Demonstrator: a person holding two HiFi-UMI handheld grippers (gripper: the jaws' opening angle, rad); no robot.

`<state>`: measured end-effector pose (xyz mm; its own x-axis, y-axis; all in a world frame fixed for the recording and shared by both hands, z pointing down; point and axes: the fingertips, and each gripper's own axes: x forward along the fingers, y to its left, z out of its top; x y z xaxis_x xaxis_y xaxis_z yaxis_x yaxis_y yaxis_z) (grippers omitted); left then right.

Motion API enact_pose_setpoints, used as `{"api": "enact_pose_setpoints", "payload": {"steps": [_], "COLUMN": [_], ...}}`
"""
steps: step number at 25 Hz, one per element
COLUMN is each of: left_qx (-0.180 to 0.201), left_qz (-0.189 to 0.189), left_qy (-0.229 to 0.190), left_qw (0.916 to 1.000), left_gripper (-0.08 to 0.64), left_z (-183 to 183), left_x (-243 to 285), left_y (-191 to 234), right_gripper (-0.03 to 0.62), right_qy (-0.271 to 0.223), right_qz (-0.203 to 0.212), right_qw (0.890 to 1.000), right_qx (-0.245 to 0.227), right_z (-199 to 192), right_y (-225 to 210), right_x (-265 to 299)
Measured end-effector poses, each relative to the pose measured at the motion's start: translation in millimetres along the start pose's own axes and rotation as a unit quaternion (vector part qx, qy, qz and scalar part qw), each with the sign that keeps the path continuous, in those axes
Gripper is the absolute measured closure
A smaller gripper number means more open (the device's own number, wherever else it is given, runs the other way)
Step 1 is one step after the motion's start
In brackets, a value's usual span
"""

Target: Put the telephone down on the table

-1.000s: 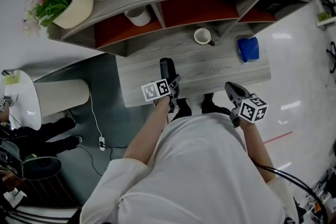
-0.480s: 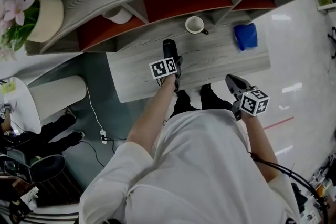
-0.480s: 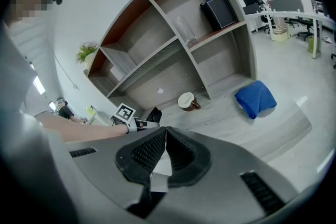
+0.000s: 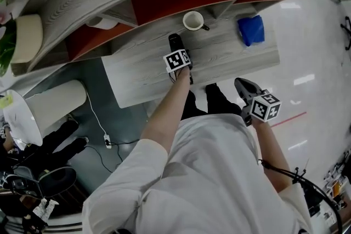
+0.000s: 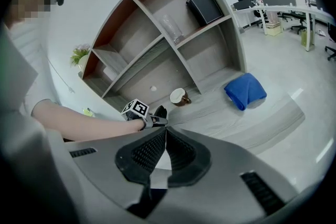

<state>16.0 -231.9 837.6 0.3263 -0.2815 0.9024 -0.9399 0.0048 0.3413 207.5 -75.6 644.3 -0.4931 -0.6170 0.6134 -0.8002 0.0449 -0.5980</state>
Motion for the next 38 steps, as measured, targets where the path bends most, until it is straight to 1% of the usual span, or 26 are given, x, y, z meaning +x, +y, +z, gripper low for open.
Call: {"api": "enact_pose_setpoints", "payload": {"steps": [2,5,10,12,14,15,16,19,20,24,26,29,32,35,38], "left_qx": [0.001,0.014,0.023,0.038,0.063,0.07,0.07,0.037,0.03,0.026,0.034,0.062,0.083,0.108,0.131], "left_qz": [0.011,0.026,0.04,0.051,0.079,0.086,0.082,0.037,0.029,0.022,0.015,0.005,-0.008,-0.029,-0.041], "left_qy": [0.002,0.004,-0.004,-0.003,-0.007,-0.01,-0.011,-0.006,-0.008,-0.025,-0.035,-0.044,-0.067,-0.086,-0.106], "left_qw": [0.9999,0.9995,0.9989,0.998,0.9949,0.9938,0.9942,0.9986,0.9991,0.9991,0.9987,0.9971,0.9943,0.99,0.9848], "left_gripper": [0.275,0.275,0.273,0.273,0.273,0.273,0.273,0.257,0.254,0.244,0.244,0.244,0.242,0.242,0.244], "left_z": [0,1,0,0,3,6,7,1,0,2,4,3,5,2,3], "left_x": [7,15,22,20,16,15,15,20,19,9,4,-11,-31,-55,-88], "left_y": [1,4,4,6,15,16,14,1,-1,1,0,-2,-2,-6,-6], "right_gripper": [0.575,0.575,0.575,0.575,0.575,0.575,0.575,0.575,0.575,0.575,0.575,0.575,0.575,0.575,0.575], "right_qy": [0.002,0.005,0.016,0.022,0.03,0.033,0.037,0.044,0.045,0.047,0.048,0.051,0.051,0.052,0.047], "right_qz": [-0.002,-0.001,0.005,0.011,0.015,0.017,0.02,0.029,0.032,0.041,0.045,0.049,0.055,0.059,0.065], "right_qw": [1.0,1.0,1.0,1.0,0.999,0.999,0.999,0.998,0.998,0.997,0.997,0.996,0.995,0.994,0.993], "right_qx": [0.002,0.005,-0.002,-0.006,-0.01,-0.012,-0.015,-0.026,-0.029,-0.039,-0.043,-0.052,-0.062,-0.071,-0.08], "right_z": [-2,-4,-3,-5,-7,-8,-7,-6,-5,-2,-1,-1,0,1,4], "right_y": [-4,-7,-10,-8,-7,-6,-6,-1,1,8,10,14,19,26,35], "right_x": [-3,-4,0,4,8,9,11,18,19,22,23,25,29,31,34]}}
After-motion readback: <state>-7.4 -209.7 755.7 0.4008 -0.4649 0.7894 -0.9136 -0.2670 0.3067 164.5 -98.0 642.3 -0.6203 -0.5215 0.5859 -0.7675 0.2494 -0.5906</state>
